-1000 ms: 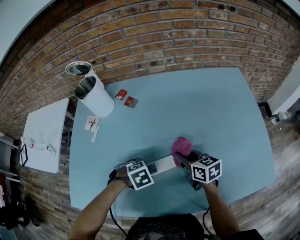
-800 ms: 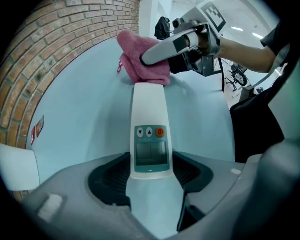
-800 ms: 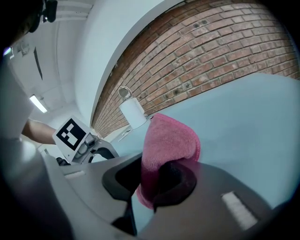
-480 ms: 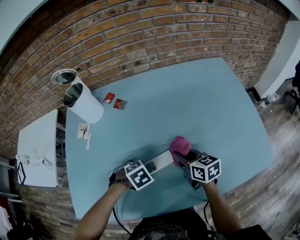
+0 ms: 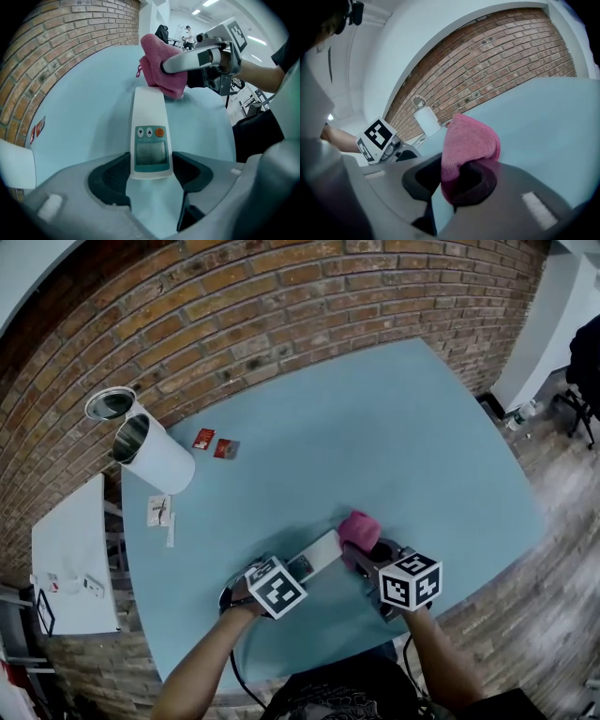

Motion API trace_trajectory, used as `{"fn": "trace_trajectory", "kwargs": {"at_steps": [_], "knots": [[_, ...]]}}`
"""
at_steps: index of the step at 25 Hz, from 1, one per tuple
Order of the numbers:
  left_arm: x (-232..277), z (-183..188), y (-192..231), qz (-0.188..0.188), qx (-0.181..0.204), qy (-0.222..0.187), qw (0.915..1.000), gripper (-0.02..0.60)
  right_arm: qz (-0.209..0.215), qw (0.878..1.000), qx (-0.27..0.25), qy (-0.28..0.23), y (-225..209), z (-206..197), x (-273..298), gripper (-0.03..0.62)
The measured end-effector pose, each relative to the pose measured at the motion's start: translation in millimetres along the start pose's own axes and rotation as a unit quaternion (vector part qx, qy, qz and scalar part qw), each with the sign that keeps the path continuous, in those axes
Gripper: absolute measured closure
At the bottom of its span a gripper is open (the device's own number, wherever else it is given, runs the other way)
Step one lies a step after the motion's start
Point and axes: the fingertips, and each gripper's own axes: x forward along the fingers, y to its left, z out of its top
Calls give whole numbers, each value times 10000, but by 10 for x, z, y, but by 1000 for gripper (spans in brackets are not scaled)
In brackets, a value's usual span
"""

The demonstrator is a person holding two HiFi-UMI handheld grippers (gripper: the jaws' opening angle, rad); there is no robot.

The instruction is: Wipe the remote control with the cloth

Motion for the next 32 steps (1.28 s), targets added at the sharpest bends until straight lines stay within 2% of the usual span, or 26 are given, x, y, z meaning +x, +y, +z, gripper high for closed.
{"fn": "trace_trajectory", "kwargs": {"at_steps": [15,25,28,32], "knots": [[-8,23,-14,-1,20,-162,9999,305,193,9997,114,-50,562,-380,135,530],[0,27,-25,30,-8,-182,9998,307,604,9981,-62,132,864,-473,263,530],[4,17,-27,32,-9,-154,9999,307,724,9967,-248,282,901,-458,279,530],[-2,18,-25,53,-15,-109,9999,307,966,9896,-972,432,977,-182,286,530]]}}
